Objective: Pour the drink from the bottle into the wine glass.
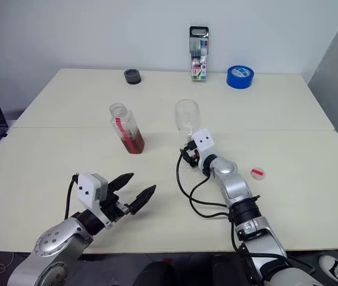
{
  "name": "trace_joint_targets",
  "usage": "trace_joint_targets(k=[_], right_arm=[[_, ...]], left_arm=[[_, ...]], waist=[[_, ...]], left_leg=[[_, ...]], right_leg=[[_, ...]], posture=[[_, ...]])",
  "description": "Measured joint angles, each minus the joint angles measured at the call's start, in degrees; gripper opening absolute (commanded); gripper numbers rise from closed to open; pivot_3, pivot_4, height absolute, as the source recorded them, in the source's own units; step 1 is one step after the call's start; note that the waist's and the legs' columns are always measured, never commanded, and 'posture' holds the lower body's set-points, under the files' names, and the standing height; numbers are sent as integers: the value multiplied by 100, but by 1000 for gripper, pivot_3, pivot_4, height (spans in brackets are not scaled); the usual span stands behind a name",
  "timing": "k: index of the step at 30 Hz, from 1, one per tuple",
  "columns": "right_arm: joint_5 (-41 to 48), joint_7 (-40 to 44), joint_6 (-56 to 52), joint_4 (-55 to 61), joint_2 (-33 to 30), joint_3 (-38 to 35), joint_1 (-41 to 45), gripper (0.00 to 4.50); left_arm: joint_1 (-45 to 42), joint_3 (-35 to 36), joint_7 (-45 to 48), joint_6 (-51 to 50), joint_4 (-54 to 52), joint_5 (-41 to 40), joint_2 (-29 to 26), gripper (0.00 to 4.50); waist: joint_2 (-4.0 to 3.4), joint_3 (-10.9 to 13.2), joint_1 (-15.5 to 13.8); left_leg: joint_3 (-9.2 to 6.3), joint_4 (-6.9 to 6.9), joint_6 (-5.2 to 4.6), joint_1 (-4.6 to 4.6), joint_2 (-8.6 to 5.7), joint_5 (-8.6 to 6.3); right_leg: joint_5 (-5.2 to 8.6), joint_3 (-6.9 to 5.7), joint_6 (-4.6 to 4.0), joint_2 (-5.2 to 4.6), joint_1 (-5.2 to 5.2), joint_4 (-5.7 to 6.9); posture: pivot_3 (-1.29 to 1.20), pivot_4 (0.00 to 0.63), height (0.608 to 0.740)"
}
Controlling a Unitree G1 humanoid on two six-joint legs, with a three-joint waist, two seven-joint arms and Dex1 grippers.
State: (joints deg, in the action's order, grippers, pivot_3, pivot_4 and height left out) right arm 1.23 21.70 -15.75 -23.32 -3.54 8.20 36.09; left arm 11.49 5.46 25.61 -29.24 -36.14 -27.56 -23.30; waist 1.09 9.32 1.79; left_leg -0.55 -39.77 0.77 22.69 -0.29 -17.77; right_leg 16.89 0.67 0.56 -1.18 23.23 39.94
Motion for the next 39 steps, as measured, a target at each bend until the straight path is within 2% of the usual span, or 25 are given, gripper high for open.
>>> trace_joint_targets(k=[4, 9, 12, 14, 15, 16, 19, 23, 39], right_arm=[[-4, 98, -296, 896, -249, 96, -601, 4472], [272, 485, -1483, 3361, -1193, -68, -1577, 4472], [956, 1021, -2405, 4959, -1984, -410, -2005, 4472], [1266, 1246, -2702, 5455, -2155, -562, -2095, 4472], [1594, 1365, -2935, 5597, -2142, -690, -2132, 4472], [2487, 1700, -3471, 5963, -2326, -1058, -2176, 4472], [3235, 1834, -3860, 6349, -2569, -1539, -2018, 4472], [3794, 1643, -4093, 6489, -2551, -1642, -1855, 4472], [4067, 789, -4108, 6674, -2655, -1506, -1970, 4472]], left_arm=[[-361, -88, -167, 120, 321, 192, 165, 4500], [-887, 49, -850, 350, 786, 745, 443, 4500], [-1004, 170, -1276, 447, 876, 1000, 646, 4500], [-1004, 245, -1407, 493, 910, 1106, 663, 4500], [-1038, 227, -1471, 524, 932, 1158, 690, 4500], [-1175, 276, -1625, 621, 1070, 1269, 785, 4500], [-1430, 413, -1807, 707, 1370, 1360, 837, 4500], [-1669, 438, -1829, 795, 1652, 1409, 837, 4500], [-2266, 383, -1368, 1095, 2621, 1439, 805, 4500]], waist=[[0, 0, -27], [0, 0, -44], [1, 0, -24], [7, -4, 13], [5, -2, 9], [-2, 3, -26], [7, -3, -46], [9, -4, -41], [10, -4, -44]], left_leg=[[-7, -2, 0, 6, -1, 0], [-16, -2, -2, 13, -3, -1], [-21, 3, -4, 10, -3, -2], [-22, 6, -4, 1, -1, -3], [-23, 6, -4, -6, -1, -2], [-26, 1, -5, 2, -5, -3], [-28, -5, -7, 7, -6, -4], [-28, -3, -7, 9, -5, -4], [-28, -4, -5, 11, -6, -2]], right_leg=[[0, -4, 0, -1, 0, -4], [1, -10, 1, -1, 0, -9], [1, -13, 2, 1, -2, -9], [1, -11, 1, 7, -5, -6], [1, -10, 1, 8, -9, 0], [1, -15, 1, 4, -10, -1], [0, -19, 1, 4, -12, -9], [1, -20, 1, 4, -9, -8], [1, -21, 2, 3, -8, -9]], posture=[[0, 150, 740], [0, 150, 740], [0, 150, 740], [0, 150, 740], [0, 150, 740], [0, 150, 740], [0, 150, 740], [0, 150, 740], [0, 150, 740]])
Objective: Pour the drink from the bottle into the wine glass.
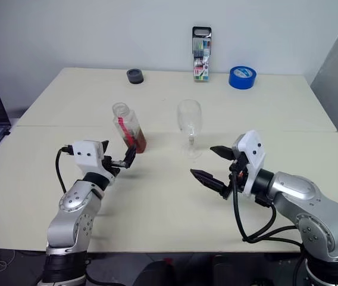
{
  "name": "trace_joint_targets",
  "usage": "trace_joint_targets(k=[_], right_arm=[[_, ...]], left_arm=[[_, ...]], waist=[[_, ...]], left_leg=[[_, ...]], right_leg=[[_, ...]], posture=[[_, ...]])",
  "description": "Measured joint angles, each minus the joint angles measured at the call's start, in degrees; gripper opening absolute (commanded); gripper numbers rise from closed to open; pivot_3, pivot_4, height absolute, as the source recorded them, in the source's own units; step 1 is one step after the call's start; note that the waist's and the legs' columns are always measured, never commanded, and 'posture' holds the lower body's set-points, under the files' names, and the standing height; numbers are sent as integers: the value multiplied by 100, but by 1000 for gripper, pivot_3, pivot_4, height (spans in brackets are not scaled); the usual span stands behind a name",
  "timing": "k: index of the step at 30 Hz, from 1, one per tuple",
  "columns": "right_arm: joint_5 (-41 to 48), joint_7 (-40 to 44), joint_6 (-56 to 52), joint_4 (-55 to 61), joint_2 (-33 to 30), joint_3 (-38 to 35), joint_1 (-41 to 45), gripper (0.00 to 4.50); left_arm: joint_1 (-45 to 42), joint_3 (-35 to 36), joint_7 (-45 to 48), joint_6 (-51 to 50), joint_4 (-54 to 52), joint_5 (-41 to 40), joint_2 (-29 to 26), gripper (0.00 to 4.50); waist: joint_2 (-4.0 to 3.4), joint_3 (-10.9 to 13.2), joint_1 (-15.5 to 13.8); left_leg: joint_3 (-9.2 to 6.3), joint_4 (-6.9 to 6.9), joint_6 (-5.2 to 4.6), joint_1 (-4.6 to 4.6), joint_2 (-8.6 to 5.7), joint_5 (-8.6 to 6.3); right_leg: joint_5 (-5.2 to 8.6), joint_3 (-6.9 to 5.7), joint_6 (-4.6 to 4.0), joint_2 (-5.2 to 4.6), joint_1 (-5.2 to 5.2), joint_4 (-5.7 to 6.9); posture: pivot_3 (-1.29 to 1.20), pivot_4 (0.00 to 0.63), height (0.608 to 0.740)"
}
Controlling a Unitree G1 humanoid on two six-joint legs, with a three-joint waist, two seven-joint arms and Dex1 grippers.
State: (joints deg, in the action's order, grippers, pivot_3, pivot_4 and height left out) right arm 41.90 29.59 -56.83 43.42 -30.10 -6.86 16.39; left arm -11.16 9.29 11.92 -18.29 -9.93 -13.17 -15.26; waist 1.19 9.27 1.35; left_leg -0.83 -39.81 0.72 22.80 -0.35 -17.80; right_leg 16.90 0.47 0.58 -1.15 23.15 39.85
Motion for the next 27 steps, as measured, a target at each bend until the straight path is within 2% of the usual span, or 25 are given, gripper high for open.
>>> trace_joint_targets(k=[15, 27], right_arm=[[167, -472, 4, 71, -4, 52, -14, 4472], [439, -851, 2, 138, -47, 137, 13, 4472]], left_arm=[[-853, -97, 233, 868, 1626, 187, -9, 4500], [-1885, -108, 374, 1926, 3565, 350, 28, 4500]], waist=[[0, 0, -2], [2, 0, -6]], left_leg=[[-1, -1, 1, 1, 0, 0], [-2, -3, 1, 4, -1, 1]], right_leg=[[0, -2, 0, 0, 0, 0], [0, -5, 0, -1, 1, -1]], posture=[[0, 150, 740], [0, 150, 740]])
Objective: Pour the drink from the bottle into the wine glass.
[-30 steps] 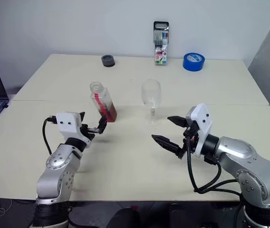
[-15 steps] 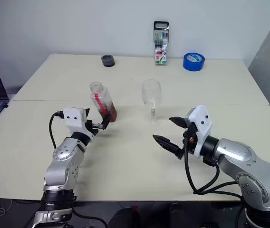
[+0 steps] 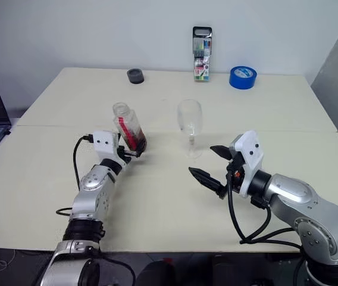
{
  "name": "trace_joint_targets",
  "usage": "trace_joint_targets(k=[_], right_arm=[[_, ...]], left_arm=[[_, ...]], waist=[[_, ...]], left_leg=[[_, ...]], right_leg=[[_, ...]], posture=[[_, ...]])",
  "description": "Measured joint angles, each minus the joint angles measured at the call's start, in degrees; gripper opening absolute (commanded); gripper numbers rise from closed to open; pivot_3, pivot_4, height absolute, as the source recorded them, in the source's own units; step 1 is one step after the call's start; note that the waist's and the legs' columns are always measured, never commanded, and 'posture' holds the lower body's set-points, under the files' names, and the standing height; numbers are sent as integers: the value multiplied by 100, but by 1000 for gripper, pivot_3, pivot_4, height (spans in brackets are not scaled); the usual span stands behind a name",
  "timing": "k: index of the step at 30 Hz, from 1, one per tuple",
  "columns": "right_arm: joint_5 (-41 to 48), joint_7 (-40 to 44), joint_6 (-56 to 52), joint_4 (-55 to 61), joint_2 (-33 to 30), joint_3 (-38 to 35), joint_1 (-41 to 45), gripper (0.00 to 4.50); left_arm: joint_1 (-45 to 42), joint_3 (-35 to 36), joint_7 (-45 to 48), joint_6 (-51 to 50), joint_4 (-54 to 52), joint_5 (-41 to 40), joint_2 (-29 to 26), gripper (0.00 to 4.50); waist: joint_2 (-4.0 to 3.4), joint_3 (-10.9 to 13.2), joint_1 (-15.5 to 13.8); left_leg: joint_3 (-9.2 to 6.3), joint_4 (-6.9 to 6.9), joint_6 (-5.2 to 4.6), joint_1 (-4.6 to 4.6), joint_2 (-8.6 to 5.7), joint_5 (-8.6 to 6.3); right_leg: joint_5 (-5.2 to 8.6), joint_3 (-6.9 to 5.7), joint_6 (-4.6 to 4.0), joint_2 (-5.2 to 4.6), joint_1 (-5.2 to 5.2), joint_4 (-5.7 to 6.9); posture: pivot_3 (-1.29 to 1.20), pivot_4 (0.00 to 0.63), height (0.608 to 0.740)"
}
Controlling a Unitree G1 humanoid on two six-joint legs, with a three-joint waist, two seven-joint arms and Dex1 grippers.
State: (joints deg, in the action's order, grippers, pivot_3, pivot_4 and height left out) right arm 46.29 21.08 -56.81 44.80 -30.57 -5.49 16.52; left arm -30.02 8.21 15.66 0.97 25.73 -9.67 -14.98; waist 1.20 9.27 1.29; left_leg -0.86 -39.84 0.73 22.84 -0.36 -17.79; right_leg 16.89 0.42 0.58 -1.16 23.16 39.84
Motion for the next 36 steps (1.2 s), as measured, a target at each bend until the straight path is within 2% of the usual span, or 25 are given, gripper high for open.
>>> trace_joint_targets(k=[3, 4, 7, 12, 14, 20, 29, 36], right_arm=[[7, -9, 0, -6, -74, -3, 4, 4472], [7, -13, 0, -9, -78, -2, 6, 4499], [21, -51, 0, -11, -81, -12, 13, 4500], [109, -263, 0, -2, -69, -54, -25, 4500], [168, -348, 0, 1, -61, -59, -30, 4500], [203, -658, 15, 15, 22, -56, -144, 4500], [-471, -1152, 421, -4, 255, -24, -151, 4500], [-406, -1109, 690, -2, 485, -103, 48, 4500]], left_arm=[[-300, 0, 9, 268, 462, 52, 2, 4500], [-358, 0, 15, 344, 572, 64, 4, 4315], [-410, 1, 50, 477, 800, 78, 4, 3636], [-405, 9, 140, 559, 985, 69, 9, 2049], [-406, 12, 128, 582, 1005, 73, 9, 1755], [-438, -38, 144, 590, 1033, 181, -40, 1752], [-917, -793, 1143, 625, 1046, 908, -1023, 1752], [-1704, -1098, 1493, 754, 1089, 1278, -1206, 1752]], waist=[[0, 0, 4], [0, 0, 7], [0, 0, 10], [0, 0, 10], [0, 0, 11], [1, 0, 10], [3, 1, 12], [3, 2, 12]], left_leg=[[0, 1, 0, 1, 0, 0], [0, 1, 0, 1, 0, 0], [0, 1, 0, 1, 0, 0], [0, 1, 1, 1, 0, 1], [0, 1, 2, 1, 0, 1], [0, 0, 2, 1, 1, 1], [-1, 0, 5, 6, -1, 3], [-2, 0, 3, 9, -2, 2]], right_leg=[[0, 0, 0, 0, 0, -1], [0, 0, 0, 0, 1, -1], [0, 0, 0, 0, 1, 0], [0, 0, 0, -1, 2, 0], [0, 0, 0, -1, 2, 1], [0, 0, 0, -1, 2, 2], [0, -2, 0, -1, 7, 0], [0, -3, 0, -1, 7, -1]], posture=[[0, 150, 740], [0, 150, 740], [0, 150, 740], [0, 150, 740], [0, 150, 740], [0, 150, 740], [0, 150, 740], [0, 150, 740]])
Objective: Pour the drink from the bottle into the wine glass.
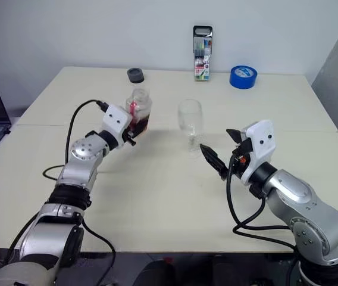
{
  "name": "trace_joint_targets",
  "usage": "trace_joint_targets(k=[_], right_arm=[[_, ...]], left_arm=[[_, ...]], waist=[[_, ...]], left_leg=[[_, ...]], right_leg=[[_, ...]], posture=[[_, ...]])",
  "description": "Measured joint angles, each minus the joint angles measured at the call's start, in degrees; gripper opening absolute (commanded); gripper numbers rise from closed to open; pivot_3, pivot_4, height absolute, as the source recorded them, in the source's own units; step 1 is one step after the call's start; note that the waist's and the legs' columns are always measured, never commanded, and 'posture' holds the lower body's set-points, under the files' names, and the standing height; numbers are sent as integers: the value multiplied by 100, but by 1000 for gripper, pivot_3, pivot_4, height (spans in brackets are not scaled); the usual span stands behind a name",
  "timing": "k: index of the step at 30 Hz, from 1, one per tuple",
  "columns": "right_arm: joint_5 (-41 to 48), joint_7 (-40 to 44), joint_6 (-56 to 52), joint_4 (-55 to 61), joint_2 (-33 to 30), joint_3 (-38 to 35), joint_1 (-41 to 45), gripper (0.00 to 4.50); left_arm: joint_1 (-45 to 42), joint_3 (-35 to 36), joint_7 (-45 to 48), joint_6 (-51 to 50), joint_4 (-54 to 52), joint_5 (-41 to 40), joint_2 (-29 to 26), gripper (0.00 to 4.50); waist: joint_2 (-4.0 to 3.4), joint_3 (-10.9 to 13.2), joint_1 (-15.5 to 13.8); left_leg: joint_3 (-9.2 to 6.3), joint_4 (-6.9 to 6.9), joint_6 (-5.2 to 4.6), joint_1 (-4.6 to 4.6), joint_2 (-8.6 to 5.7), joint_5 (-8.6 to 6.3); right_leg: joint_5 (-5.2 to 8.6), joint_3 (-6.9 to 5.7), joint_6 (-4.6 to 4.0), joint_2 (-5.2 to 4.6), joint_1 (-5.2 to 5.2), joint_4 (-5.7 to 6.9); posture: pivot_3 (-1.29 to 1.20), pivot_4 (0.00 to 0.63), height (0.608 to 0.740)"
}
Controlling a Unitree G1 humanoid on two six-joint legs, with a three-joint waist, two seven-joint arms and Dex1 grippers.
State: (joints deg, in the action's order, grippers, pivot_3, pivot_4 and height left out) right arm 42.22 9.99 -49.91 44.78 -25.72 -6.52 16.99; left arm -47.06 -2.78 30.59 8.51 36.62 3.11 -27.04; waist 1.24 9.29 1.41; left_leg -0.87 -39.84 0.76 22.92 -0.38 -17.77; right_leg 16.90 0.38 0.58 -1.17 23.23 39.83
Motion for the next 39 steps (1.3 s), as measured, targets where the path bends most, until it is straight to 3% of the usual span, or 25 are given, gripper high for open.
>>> trace_joint_targets(k=[11, 25, 39], right_arm=[[-58, 393, 431, 11, -134, 65, 344, 4500], [-313, 411, 565, 1, -64, 337, 342, 4500], [-333, 460, 622, -16, -71, 331, 283, 4500]], left_arm=[[-1564, -593, 341, 855, 1289, 690, -88, 1752], [-2533, -1349, -211, 2381, 2711, 2018, -436, 1752], [-2859, -1785, -766, 2851, 3150, 2757, -454, 1752]], waist=[[2, 3, 20], [9, 7, 14], [9, 7, 19]], left_leg=[[3, 3, -2, 1, -2, 0], [3, 0, -1, 7, -3, 0], [3, -1, -1, 7, -3, 0]], right_leg=[[1, 2, 1, 2, 3, -2], [1, 0, 1, 0, 8, -3], [1, -1, 1, 0, 9, 1]], posture=[[0, 150, 740], [0, 150, 740], [0, 150, 740]])
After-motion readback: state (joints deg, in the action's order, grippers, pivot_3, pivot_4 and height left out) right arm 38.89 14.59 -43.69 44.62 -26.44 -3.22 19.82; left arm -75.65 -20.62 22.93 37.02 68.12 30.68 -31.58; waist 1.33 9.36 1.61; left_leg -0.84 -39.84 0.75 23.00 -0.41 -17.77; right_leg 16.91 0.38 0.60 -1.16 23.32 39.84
